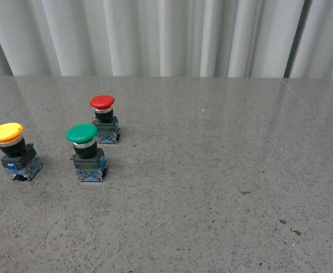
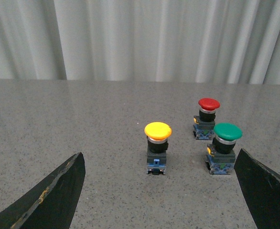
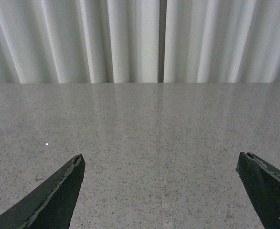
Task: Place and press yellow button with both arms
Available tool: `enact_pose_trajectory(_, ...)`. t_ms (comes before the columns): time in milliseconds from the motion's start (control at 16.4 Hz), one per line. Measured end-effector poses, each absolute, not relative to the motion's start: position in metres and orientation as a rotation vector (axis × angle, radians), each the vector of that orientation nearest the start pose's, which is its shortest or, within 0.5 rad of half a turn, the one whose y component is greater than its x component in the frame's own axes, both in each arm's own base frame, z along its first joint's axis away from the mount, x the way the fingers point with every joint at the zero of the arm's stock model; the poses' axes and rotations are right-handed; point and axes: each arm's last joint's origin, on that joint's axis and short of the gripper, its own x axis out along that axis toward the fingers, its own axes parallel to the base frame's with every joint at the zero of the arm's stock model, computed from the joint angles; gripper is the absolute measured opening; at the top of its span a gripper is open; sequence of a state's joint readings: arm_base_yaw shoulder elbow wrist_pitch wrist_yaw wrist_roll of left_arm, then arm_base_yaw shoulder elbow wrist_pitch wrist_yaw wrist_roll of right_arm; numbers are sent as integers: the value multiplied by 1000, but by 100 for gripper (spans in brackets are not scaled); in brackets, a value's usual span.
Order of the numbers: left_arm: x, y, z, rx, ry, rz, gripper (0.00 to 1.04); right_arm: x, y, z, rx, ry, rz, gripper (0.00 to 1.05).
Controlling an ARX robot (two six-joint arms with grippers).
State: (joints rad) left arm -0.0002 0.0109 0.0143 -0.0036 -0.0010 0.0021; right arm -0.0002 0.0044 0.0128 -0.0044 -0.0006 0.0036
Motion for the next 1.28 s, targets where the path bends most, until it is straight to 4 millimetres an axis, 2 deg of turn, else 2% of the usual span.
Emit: enact_pose_trajectory(1277,98,0,167,2,0,1,98,97,0,167,4,-4,0,98)
